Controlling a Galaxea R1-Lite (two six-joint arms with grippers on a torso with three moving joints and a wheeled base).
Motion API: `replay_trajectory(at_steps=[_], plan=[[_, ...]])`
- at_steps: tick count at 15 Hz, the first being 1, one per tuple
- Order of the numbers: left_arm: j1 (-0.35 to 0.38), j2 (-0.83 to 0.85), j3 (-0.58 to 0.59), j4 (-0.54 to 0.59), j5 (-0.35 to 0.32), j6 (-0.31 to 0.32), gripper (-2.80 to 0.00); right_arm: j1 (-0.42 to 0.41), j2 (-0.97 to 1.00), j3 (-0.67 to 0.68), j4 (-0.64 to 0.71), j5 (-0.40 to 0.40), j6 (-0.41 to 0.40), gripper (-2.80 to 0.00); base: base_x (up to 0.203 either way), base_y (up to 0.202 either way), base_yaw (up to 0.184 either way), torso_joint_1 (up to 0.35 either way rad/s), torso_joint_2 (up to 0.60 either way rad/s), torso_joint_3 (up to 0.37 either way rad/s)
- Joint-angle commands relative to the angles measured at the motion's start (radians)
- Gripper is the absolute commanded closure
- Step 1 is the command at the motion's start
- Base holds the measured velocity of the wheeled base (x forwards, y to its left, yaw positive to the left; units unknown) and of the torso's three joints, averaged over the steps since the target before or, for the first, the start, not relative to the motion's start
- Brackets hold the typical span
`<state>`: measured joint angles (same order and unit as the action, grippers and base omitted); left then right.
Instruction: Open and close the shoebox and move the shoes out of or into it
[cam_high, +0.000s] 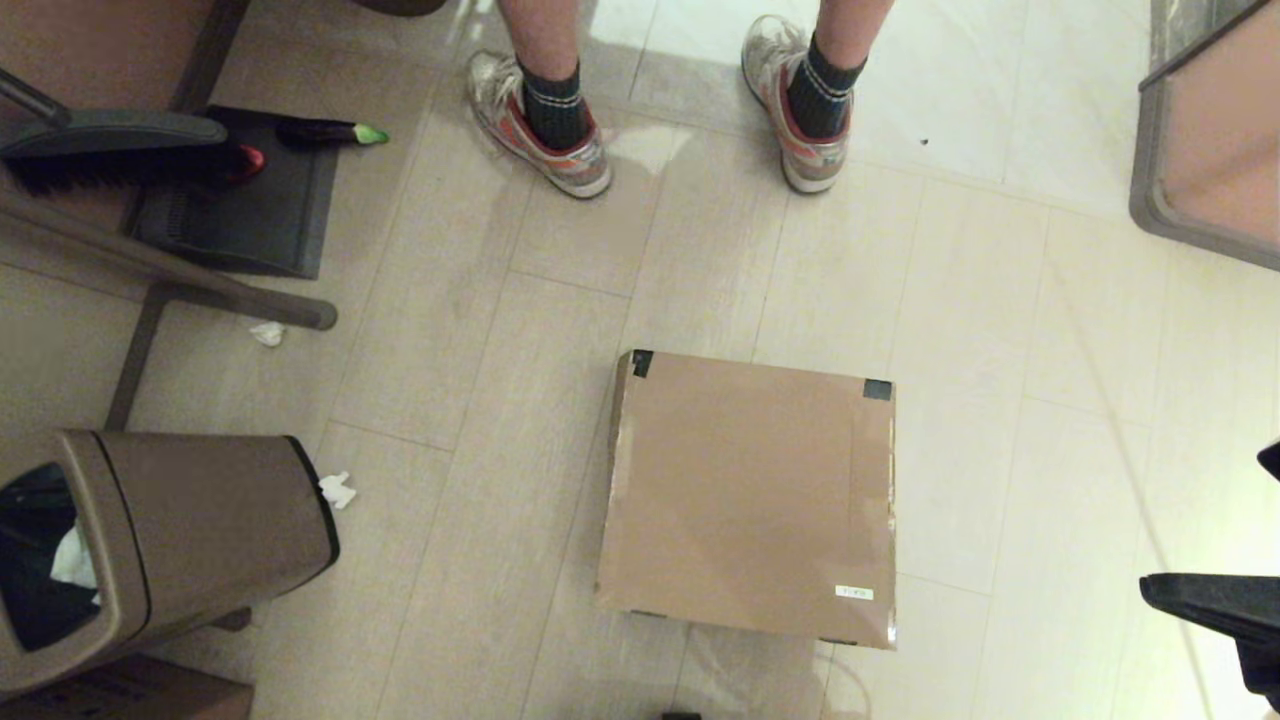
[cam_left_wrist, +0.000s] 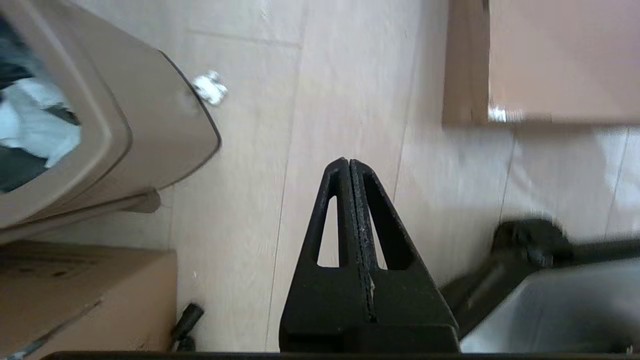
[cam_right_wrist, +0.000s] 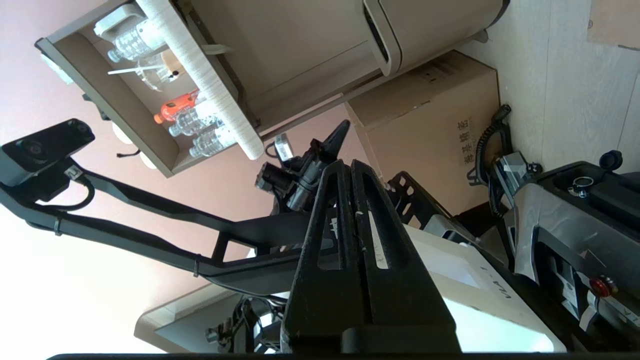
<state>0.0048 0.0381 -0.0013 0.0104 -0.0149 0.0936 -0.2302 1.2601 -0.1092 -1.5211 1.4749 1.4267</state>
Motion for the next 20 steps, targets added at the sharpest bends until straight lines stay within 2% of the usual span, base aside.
replay_trajectory(at_steps=[1,3,5,7,8,9,11,12,14,16,17,18,20], plan=[[0.004,-0.038,0.001,-0.002,0.003,-0.042,0.0,0.0,0.009,-0.006,-0.009,0.008,0.008,0.0,0.0,0.0,0.0,0.0,0.0,0.0],[0.004,-0.038,0.001,-0.003,0.016,-0.072,0.0,-0.015,0.019,0.015,-0.009,0.004,0.003,0.0,0.0,0.0,0.0,0.0,0.0,0.0],[0.004,-0.038,0.001,-0.004,0.016,-0.074,0.0,-0.078,0.05,0.036,-0.009,-0.018,0.002,0.0,0.0,0.0,0.0,0.0,0.0,0.0],[0.004,-0.038,0.001,-0.004,0.016,-0.074,0.0,-0.147,0.057,0.054,0.027,-0.103,0.0,0.0,0.0,0.0,0.0,0.0,0.0,0.0],[0.004,-0.038,0.001,-0.004,0.016,-0.074,0.0,-0.153,0.033,0.056,0.133,-0.16,-0.018,0.0,0.0,0.0,0.0,0.0,0.0,0.0],[0.004,-0.038,0.001,-0.004,0.016,-0.074,0.0,-0.155,0.007,0.056,0.254,-0.25,-0.074,0.0,0.0,0.0,0.0,0.0,0.0,0.0],[0.004,-0.038,0.001,-0.004,0.016,-0.074,0.0,-0.143,-0.059,0.043,0.605,-0.489,-0.308,0.0,0.0,0.0,0.0,0.0,0.0,0.0],[0.004,-0.038,0.001,-0.004,0.016,-0.074,0.0,-0.126,-0.099,0.03,0.786,-0.596,-0.482,0.0,0.0,0.0,0.0,0.0,0.0,0.0],[0.004,-0.038,0.001,-0.004,0.016,-0.074,0.0,-0.067,-0.222,0.014,1.09,-0.831,-0.951,0.0,0.0,0.0,0.0,0.0,0.0,0.0],[0.004,-0.038,0.001,-0.004,0.016,-0.074,0.0,0.004,-0.404,0.029,1.249,-1.004,-1.277,0.0,0.0,0.0,0.0,0.0,0.0,0.0],[0.004,-0.038,0.001,-0.004,0.016,-0.074,0.0,0.037,-0.509,0.046,1.305,-1.066,-1.385,0.0,0.0,0.0,0.0,0.0,0.0,0.0],[0.004,-0.038,0.001,-0.004,0.017,-0.075,0.0,0.07,-0.62,0.052,1.362,-1.119,-1.451,0.0,0.0,0.0,0.0,0.0,0.0,0.0],[0.004,-0.038,0.001,-0.004,0.016,-0.074,0.0,0.134,-0.835,0.058,1.452,-1.229,-1.528,0.0,0.0,0.0,0.0,0.0,0.0,0.0]])
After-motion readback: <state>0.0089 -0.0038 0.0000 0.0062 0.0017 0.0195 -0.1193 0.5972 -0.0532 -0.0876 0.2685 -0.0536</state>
